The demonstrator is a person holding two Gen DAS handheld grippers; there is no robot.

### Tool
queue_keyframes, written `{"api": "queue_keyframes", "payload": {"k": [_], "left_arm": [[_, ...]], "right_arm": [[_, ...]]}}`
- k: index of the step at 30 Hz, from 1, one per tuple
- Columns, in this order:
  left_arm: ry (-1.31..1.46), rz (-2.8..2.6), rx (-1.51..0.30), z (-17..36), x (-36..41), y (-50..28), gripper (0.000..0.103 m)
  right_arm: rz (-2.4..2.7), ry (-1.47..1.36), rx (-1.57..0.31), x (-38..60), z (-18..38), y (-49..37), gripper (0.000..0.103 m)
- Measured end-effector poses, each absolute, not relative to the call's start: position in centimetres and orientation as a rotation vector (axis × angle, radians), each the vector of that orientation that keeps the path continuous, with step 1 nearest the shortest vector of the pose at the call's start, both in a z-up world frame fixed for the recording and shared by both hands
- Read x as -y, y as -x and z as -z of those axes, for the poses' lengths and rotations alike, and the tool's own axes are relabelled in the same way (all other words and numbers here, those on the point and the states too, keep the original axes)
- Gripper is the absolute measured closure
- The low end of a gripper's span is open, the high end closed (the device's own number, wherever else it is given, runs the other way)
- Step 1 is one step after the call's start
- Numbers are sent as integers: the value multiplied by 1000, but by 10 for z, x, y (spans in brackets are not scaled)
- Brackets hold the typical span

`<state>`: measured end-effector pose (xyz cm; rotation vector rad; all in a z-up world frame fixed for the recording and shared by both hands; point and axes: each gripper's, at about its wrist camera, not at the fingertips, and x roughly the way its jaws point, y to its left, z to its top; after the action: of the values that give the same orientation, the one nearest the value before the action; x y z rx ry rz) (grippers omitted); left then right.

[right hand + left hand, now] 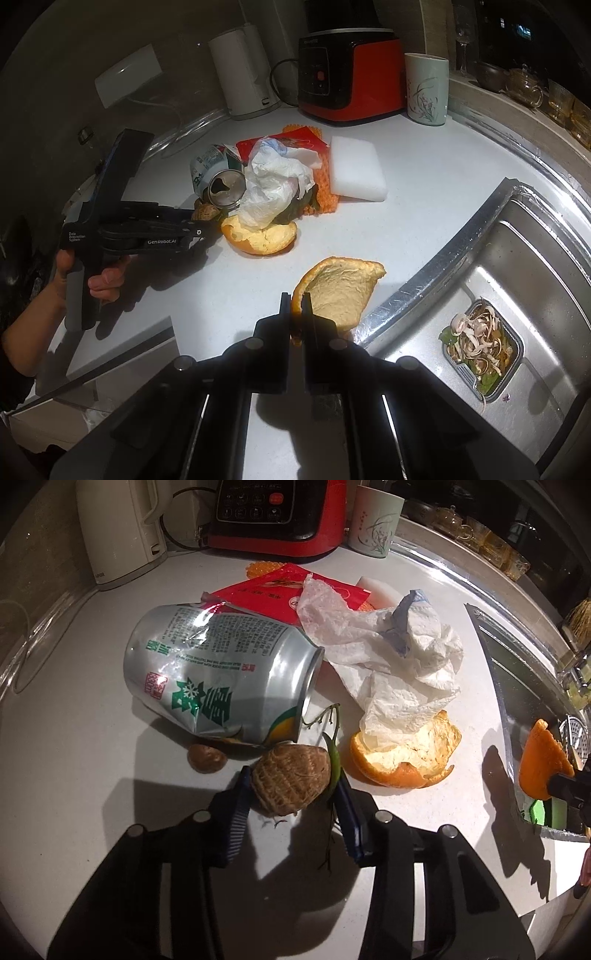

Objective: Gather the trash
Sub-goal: 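Grasp the taro with the left tool while the right tool grasps the bread crust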

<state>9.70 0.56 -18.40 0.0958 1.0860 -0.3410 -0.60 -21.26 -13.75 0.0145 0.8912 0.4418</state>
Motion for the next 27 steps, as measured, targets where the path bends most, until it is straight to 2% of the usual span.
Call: {"api": "queue_keyframes", "payload": {"k": [12, 21, 27], "left_arm": [[-53, 381, -1038, 151, -18, -59, 61], [-72, 448, -1018, 128, -19, 23, 61], [-88, 503, -1062, 140, -12, 88, 61]], "right_arm": [[-475, -17, -863, 195, 127, 22, 97], [-495, -9, -861, 170, 128, 71, 97], [-464, -30, -881, 164, 138, 114, 97]]}}
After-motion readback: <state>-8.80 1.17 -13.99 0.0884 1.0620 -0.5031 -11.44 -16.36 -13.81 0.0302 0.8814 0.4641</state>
